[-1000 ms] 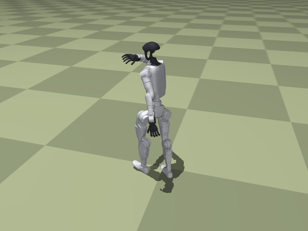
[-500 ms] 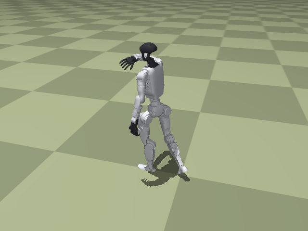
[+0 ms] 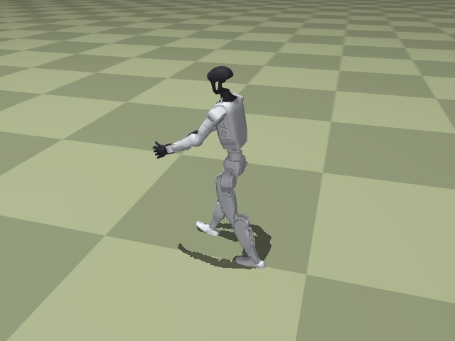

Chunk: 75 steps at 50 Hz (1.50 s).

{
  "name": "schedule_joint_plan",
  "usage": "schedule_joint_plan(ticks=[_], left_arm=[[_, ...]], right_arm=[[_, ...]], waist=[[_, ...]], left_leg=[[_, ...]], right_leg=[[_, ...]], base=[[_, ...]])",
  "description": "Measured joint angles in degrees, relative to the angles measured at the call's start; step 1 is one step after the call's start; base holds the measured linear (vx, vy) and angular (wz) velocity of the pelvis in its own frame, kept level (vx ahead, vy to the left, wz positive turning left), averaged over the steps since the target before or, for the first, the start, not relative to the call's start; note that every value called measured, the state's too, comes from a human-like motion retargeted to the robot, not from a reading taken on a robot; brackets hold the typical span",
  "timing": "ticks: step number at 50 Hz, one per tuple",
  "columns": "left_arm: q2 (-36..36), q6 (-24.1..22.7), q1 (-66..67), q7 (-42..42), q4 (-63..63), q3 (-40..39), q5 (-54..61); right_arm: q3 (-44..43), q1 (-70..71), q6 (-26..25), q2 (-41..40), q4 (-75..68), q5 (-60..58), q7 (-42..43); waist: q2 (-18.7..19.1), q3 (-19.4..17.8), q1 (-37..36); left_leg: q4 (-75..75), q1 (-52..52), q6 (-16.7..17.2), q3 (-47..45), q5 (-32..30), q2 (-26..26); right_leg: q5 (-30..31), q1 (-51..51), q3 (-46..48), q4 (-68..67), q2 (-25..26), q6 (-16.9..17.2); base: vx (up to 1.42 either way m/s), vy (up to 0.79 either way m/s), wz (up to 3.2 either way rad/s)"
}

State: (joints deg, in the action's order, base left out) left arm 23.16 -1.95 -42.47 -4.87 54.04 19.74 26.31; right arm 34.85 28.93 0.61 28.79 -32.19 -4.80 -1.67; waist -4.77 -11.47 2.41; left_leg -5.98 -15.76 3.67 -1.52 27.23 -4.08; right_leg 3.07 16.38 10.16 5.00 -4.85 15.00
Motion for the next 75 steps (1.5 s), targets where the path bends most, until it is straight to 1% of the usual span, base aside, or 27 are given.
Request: schedule_joint_plan(ticks=[2, 5, 10, 12, 15, 17, 19, 21, 23, 26, 30, 35, 38, 40, 45, 47, 50, 55, 57, 60, 63, 65, 67, 70, 71, 73, 75], left_arm=[[0.0, 0.0, 1.3, 0.6, 1.2, 0.6, 0.4], [-0.9, 0.2, 5.0, 1.5, 5.0, 1.0, 0.4], [-4.4, 2.1, 14.9, 3.2, 14.8, -0.1, -0.3], [-6.1, 3.9, 20.0, 4.0, 18.5, -1.2, -1.1], [-8.2, 6.9, 28.0, 4.7, 22.7, -3.3, -3.0], [-9.0, 8.1, 33.1, 4.8, 23.9, -4.6, -4.1], [-9.3, 8.6, 37.9, 4.4, 24.3, -5.3, -4.6], [-9.4, 8.3, 42.2, 3.5, 23.8, -5.4, -4.5], [-9.3, 7.6, 46.1, 2.5, 22.8, -4.9, -3.5], [-9.1, 6.8, 50.8, 1.8, 20.7, -4.1, -0.8], [-9.0, 6.5, 55.1, 1.8, 18.0, -4.5, 2.1], [-9.7, 5.9, 57.9, 0.1, 15.2, -6.4, 1.2], [-10.0, 4.6, 58.1, -1.3, 13.6, -7.1, 0.2], [-9.8, 3.8, 57.4, -2.0, 12.7, -7.2, 0.2], [-8.5, 3.5, 51.4, -2.9, 14.4, -6.7, 0.4], [-8.1, 3.7, 46.8, -3.0, 17.9, -6.3, -1.5], [-7.6, 3.5, 40.1, -1.8, 23.2, -4.2, -5.1], [-6.9, 3.6, 26.9, 2.4, 27.9, -1.8, -8.9], [-6.6, 3.0, 22.0, 4.5, 26.5, -1.1, -7.4], [-6.0, 1.8, 15.2, 6.2, 21.7, -0.4, -3.0], [-5.4, 0.6, 9.3, 5.2, 15.2, 0.3, 1.8], [-4.9, 0.1, 6.0, 4.0, 10.9, 0.8, 4.2], [-4.4, -0.3, 3.4, 2.8, 7.0, 1.5, 5.5], [-3.8, -1.3, 0.4, 1.4, 2.5, 2.4, 5.9], [-3.9, -0.4, -1.0, 1.5, 1.8, 2.1, 5.9], [-3.7, -0.3, -2.7, 2.0, 0.8, 1.9, 4.9], [-3.5, -0.8, -3.1, 2.3, 0.6, 2.0, 2.8]], right_arm=[[-2.4, -3.9, -1.2, -3.0, -7.7, 1.5, 1.2], [-6.2, -8.9, -3.0, -7.2, -19.5, 4.0, 4.0], [-15.2, -15.8, -6.4, -12.4, -37.5, 10.4, 10.0], [-19.0, -18.7, -7.5, -13.2, -42.4, 14.0, 11.2], [-23.5, -22.7, -8.1, -14.0, -46.7, 19.7, 11.6], [-25.4, -24.8, -8.0, -14.4, -47.5, 23.0, 10.9], [-26.3, -26.1, -7.9, -14.9, -47.4, 26.2, 9.8], [-26.2, -26.6, -7.8, -15.5, -46.9, 29.0, 8.4], [-25.5, -26.3, -7.6, -16.0, -46.3, 31.1, 7.5], [-24.2, -24.2, -7.2, -16.4, -45.6, 31.7, 8.2], [-23.6, -19.8, -6.6, -16.2, -45.4, 26.9, 12.1], [-23.5, -13.8, -6.0, -15.1, -44.3, 14.7, 15.4], [-22.2, -11.1, -5.5, -14.4, -42.5, 7.6, 14.0], [-20.8, -9.5, -5.0, -14.0, -41.0, 3.7, 12.3], [-17.4, -7.3, -3.6, -14.2, -38.0, -0.6, 7.7], [-16.6, -7.4, -3.0, -14.6, -37.3, -0.3, 6.0], [-15.8, -9.9, -0.1, -15.1, -37.1, 1.2, 2.1], [-13.6, -14.7, -0.3, -15.7, -38.0, 1.6, -1.2], [-12.9, -16.5, -0.4, -15.6, -38.4, 1.1, -1.5], [-12.2, -18.9, -0.7, -15.3, -38.8, 0.3, -2.1], [-12.1, -20.8, -1.0, -15.0, -39.0, 0.4, -3.3], [-12.2, -22.1, -1.2, -15.0, -39.0, 0.9, -4.1], [-12.2, -23.3, -1.4, -15.2, -38.8, 1.5, -4.4], [-12.3, -24.8, -1.3, -15.6, -38.5, 2.5, -3.8], [-11.6, -24.2, -3.3, -15.6, -38.8, 2.4, 0.0], [-11.1, -23.7, -5.1, -16.3, -39.1, 1.8, 3.5], [-11.8, -23.9, -5.6, -17.3, -39.3, 0.3, 4.1]], waist=[[0.5, 0.1, 0.0], [0.6, 0.8, 0.9], [-0.3, 2.3, 1.8], [-1.4, 3.1, 2.1], [-2.2, 4.8, 1.6], [-2.6, 5.2, 0.5], [-3.3, 4.9, -1.5], [-4.2, 4.4, -4.2], [-5.3, 3.8, -7.3], [-6.3, 2.7, -11.9], [-5.0, 1.2, -16.8], [0.1, -0.5, -19.9], [1.8, -0.7, -20.2], [2.0, -0.4, -20.1], [1.3, 2.0, -19.4], [1.1, 2.8, -18.4], [1.7, 4.1, -16.5], [3.2, 6.4, -12.1], [3.8, 6.7, -10.1], [4.7, 6.4, -7.1], [5.3, 5.3, -3.8], [5.4, 4.5, -1.5], [5.0, 3.7, 0.8], [3.0, 2.3, 4.0], [2.1, 1.8, 4.7], [0.3, 0.3, 6.0], [-0.7, -1.2, 6.2]], left_leg=[[0.1, -1.6, 0.5, 0.6, -0.1, 0.8], [-0.7, -3.5, 0.4, 2.8, -1.5, 0.3], [-8.9, -3.3, -0.4, 5.3, -9.9, -1.7], [-17.2, 0.3, -2.1, 4.9, -15.2, -3.8], [-34.9, 11.0, -4.9, 1.4, -19.8, -4.4], [-44.5, 17.9, -7.8, -2.0, -18.9, -3.5], [-49.8, 23.2, -10.8, -5.5, -15.3, -2.8], [-50.8, 27.3, -12.9, -8.2, -10.9, -2.9], [-47.5, 30.2, -13.6, -9.9, -7.8, -3.8], [-36.0, 32.5, -12.6, -11.3, -7.6, -4.8], [-15.6, 32.0, -9.9, -13.1, -13.3, -2.6], [5.2, 29.6, -3.3, -16.9, -21.2, 2.5], [10.6, 29.3, 0.8, -21.0, -20.5, 4.0], [11.0, 29.5, 2.2, -23.3, -19.0, 4.5], [11.0, 26.8, 1.8, -25.0, -20.5, 4.7], [10.9, 24.8, 1.2, -24.1, -20.5, 4.5], [9.5, 21.3, -0.3, -21.7, -17.5, 4.5], [6.8, 18.2, -2.8, -16.4, -12.5, 5.2], [5.8, 17.3, -2.8, -14.5, -11.2, 5.2], [4.5, 15.7, -2.0, -11.9, -9.5, 5.0], [3.7, 14.0, -1.5, -9.1, -8.2, 4.4], [3.3, 12.7, -1.5, -7.0, -7.5, 3.9], [2.8, 11.4, -1.9, -4.9, -6.8, 3.0], [1.9, 9.0, -2.9, -1.6, -5.4, 0.0], [1.7, 8.3, -3.1, -1.0, -4.9, -1.4], [1.3, 5.9, -3.3, 0.4, -3.4, -3.6], [1.2, 2.7, -2.9, 1.3, -2.0, -4.2]], right_leg=[[-2.8, 0.2, 0.3, 0.0, 1.0, 0.0], [-0.5, -1.9, -0.6, 0.0, 0.8, 0.0], [1.6, -7.6, 1.2, 0.0, -2.4, 0.0], [-0.2, -10.2, 1.0, 0.0, -5.1, -0.3], [-3.0, -12.3, 0.9, -0.3, -6.5, -2.9], [-4.7, -12.8, 0.5, -1.4, -6.6, -4.0], [-6.3, -13.6, -0.5, -2.2, -6.8, -4.4], [-7.7, -14.1, -2.0, -2.8, -6.9, -4.2], [-8.8, -14.7, -4.0, -3.2, -7.1, -3.7], [-10.1, -15.7, -7.1, -3.3, -6.7, -3.1], [-11.7, -18.6, -10.4, -3.0, -3.8, -3.7], [-14.5, -25.4, -13.2, -3.0, 1.9, -6.4], [-15.8, -29.1, -14.1, -3.4, 3.3, -7.6], [-16.3, -30.8, -14.7, -3.9, 3.5, -8.3], [-15.5, -32.8, -16.3, -7.1, 3.5, -9.3], [-13.1, -33.0, -16.5, -10.4, 3.8, -9.0], [-6.3, -31.9, -16.3, -19.4, 4.9, -8.3], [5.6, -18.5, -13.7, -46.9, 7.4, -6.7], [6.0, -12.6, -11.9, -54.9, 7.2, -7.9], [0.2, -5.5, -8.0, -60.6, 4.9, -12.0], [-5.8, -1.1, -4.2, -57.5, 2.3, -15.0], [-8.9, 0.4, -2.8, -51.4, 1.8, -15.4], [-9.7, 0.6, -2.6, -41.8, 1.8, -14.6], [-5.8, -1.3, -3.9, -23.1, 0.8, -11.5], [-2.7, -1.8, -4.5, -16.4, -0.1, -9.8], [2.4, -3.0, -4.6, -5.8, -1.7, -5.9], [3.7, -3.2, -2.5, 0.0, -2.2, -1.6]], base=[[0.62, -0.21, 0.17], [0.67, -0.14, 0.38], [0.72, -0.15, 0.35], [0.7, -0.11, 0.39], [0.63, -0.21, 0.2], [0.57, -0.21, -0.09], [0.54, -0.19, -0.44], [0.52, -0.15, -0.77], [0.5, -0.11, -0.98], [0.49, -0.06, -1.05], [0.5, 0.0, -0.95], [0.53, 0.06, -0.68], [0.57, 0.11, -0.35], [0.58, 0.13, -0.23], [0.62, 0.16, -0.11], [0.66, 0.21, 0.2], [0.67, 0.22, 0.42], [0.59, 0.21, 0.65], [0.52, 0.17, 0.75], [0.49, 0.14, 0.8], [0.47, 0.1, 0.91], [0.46, 0.05, 1.01], [0.47, 0.01, 1.04], [0.49, -0.04, 1.0], [0.51, -0.07, 0.81], [0.54, -0.08, 0.61], [0.58, -0.13, 0.27]])
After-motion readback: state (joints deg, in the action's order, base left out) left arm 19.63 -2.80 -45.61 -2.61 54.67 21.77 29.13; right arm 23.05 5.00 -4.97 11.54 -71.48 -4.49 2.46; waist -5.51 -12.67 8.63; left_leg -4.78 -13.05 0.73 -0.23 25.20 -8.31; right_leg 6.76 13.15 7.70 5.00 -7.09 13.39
